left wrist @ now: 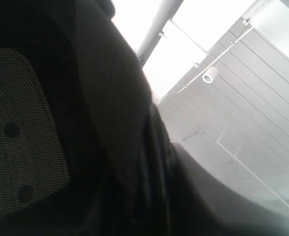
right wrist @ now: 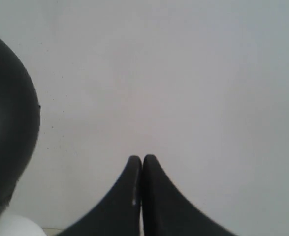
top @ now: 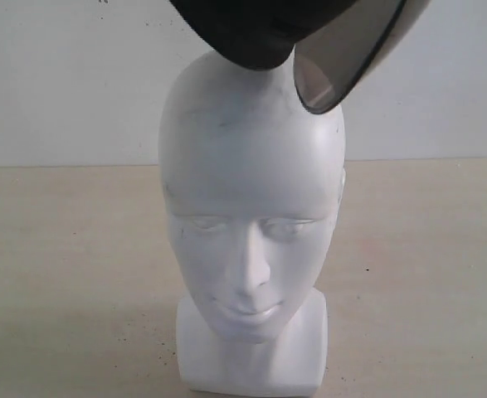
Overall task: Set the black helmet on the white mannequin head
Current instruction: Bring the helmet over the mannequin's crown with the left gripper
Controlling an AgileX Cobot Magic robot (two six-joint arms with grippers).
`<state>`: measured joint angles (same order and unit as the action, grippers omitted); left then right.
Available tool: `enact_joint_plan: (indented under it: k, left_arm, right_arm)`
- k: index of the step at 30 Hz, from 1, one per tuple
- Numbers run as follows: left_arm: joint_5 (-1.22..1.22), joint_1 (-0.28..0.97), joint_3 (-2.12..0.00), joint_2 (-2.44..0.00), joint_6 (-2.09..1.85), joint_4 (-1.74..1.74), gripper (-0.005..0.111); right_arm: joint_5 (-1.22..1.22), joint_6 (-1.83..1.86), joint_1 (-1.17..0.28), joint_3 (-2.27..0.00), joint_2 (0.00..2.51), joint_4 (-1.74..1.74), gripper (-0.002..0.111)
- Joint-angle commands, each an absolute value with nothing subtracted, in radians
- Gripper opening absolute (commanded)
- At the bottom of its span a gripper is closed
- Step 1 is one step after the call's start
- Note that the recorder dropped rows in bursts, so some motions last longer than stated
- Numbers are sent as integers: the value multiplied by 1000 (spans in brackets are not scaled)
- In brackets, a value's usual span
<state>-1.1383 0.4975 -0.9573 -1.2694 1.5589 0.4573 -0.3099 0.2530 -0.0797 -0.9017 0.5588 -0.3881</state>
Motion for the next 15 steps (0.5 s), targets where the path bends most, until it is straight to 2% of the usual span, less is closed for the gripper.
enact_joint_plan:
  k: [1,6,15]
  left_arm:
    - [-1221,500,-978,-1301,1515,398,4]
    - [-1221,500,-1010,-1346,1488,387,4]
    - [-1221,582,-1115,-1467,1435,381,4]
  right_arm:
    - [-426,288,-81,-1081,666,-337,0]
    - [-492,299,-81,-1216,746,-248,0]
    - [-548,400,-81,-1354,850,-254,0]
